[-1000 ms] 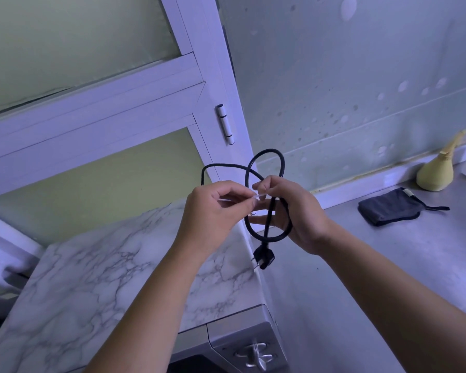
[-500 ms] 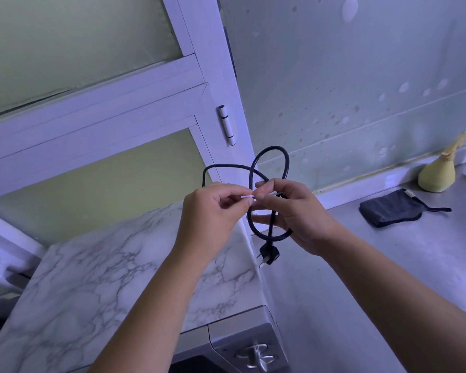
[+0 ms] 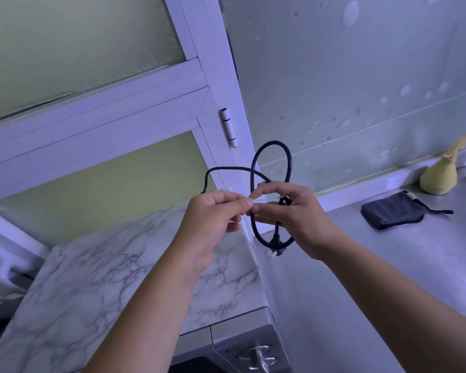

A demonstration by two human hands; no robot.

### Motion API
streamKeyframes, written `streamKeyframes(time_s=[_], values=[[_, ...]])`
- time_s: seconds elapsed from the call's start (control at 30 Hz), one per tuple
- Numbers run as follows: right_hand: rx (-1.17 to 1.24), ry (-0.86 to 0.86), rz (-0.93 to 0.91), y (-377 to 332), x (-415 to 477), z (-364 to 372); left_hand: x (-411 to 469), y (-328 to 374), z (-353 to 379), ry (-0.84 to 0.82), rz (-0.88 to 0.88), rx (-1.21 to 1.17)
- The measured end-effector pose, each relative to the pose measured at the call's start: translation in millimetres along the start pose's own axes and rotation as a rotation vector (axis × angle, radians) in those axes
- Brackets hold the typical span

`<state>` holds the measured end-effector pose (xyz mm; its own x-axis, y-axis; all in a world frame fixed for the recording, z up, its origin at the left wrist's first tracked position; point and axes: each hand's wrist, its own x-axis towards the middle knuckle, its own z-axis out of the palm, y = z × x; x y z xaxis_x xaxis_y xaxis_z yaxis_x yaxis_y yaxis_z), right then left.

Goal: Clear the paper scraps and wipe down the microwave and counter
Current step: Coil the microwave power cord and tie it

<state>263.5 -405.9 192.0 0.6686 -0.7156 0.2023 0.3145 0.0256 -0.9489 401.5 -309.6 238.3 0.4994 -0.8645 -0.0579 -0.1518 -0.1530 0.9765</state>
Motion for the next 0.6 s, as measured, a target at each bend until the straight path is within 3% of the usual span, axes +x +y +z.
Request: streamKeyframes(time_s=[0.3, 0.6], values=[[0.033, -0.044, 0.043, 6.4, -4.4, -0.1, 2.8, 3.6, 3.1, -0.02, -0.063, -0.012], [-0.275, 0.178, 0.03, 17.7, -11.5, -15.5, 5.5, -8.0, 5.2, 0.048, -0.076, 0.058]])
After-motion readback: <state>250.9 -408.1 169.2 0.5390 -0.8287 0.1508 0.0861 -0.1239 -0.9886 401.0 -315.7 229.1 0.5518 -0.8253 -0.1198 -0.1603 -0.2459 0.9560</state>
